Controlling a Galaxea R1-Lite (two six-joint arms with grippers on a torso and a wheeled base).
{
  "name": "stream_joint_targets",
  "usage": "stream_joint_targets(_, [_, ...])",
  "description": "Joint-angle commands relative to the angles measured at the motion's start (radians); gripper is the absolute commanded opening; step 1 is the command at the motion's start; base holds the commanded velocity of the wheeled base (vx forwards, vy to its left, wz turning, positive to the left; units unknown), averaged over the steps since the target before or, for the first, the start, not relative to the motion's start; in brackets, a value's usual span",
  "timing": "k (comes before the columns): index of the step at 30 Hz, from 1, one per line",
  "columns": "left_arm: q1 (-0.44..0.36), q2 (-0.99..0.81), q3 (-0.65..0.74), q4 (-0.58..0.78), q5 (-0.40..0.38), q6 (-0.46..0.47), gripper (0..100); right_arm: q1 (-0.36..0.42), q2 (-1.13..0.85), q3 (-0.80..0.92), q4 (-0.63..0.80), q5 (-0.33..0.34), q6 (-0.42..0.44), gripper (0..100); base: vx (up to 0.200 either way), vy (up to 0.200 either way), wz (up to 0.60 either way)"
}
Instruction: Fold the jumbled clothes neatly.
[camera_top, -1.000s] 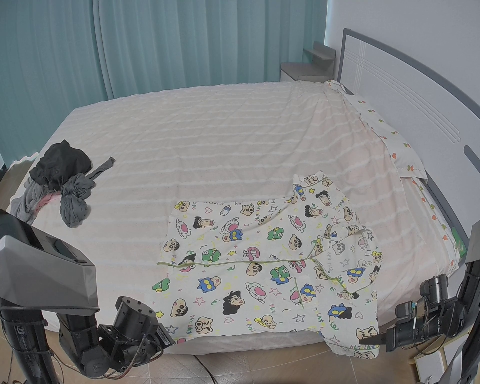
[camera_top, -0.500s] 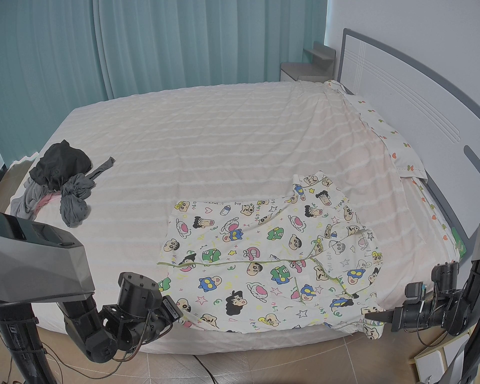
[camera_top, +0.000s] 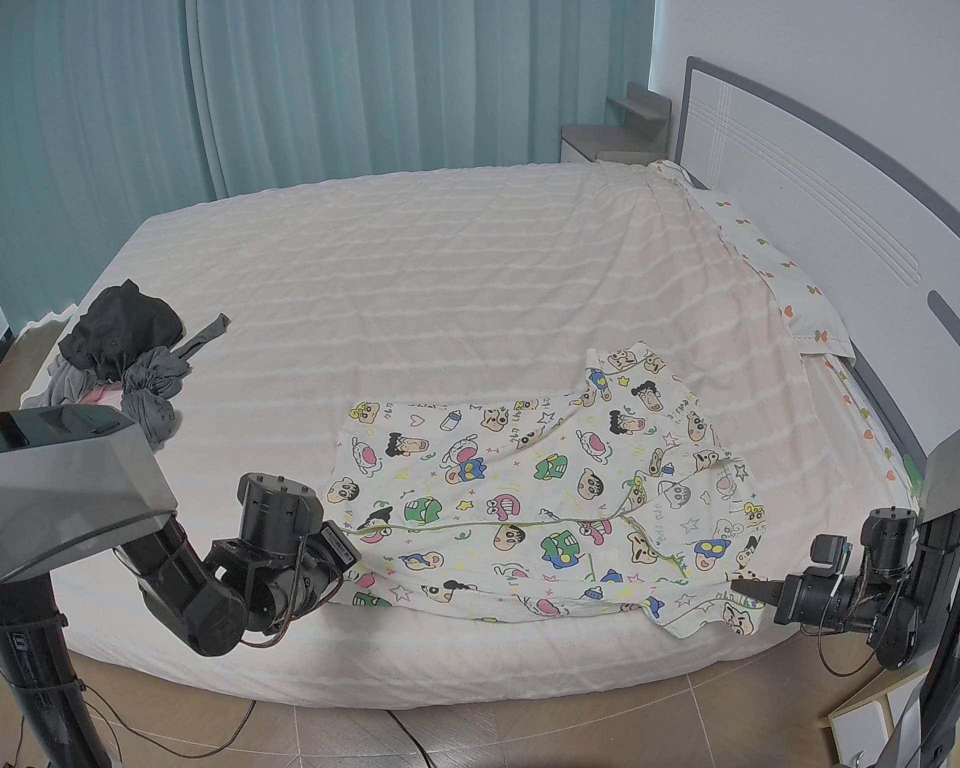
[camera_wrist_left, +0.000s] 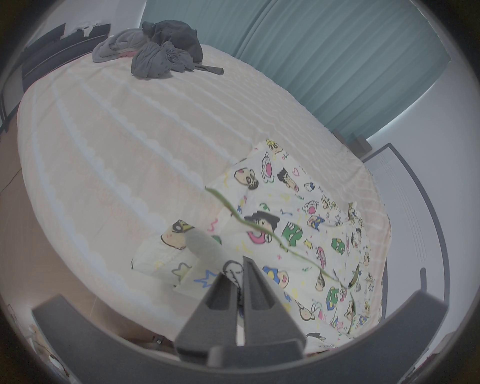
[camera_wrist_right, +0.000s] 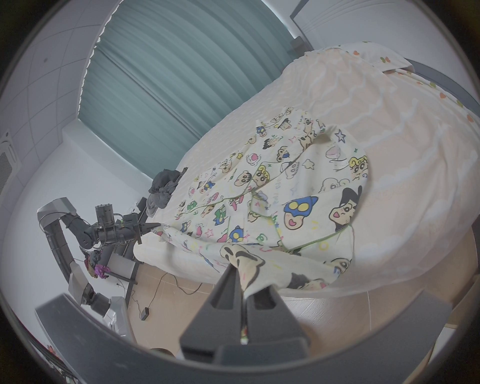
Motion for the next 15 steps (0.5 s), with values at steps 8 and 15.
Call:
stream_joint_targets(8, [0.033,0.082,-0.169,0.082,0.001,0.000,0,-0.002,0.027,-0.173,-0.016,-0.043,0.125,0,0.000,0.000,0.00])
stream_joint_targets(15, [0.045,0.131,-0.268,0.151,0.001,0.000,0,-0.002,0.062,-0.259,-0.015,-0.090,0.165,0,0.000,0.000,0.00])
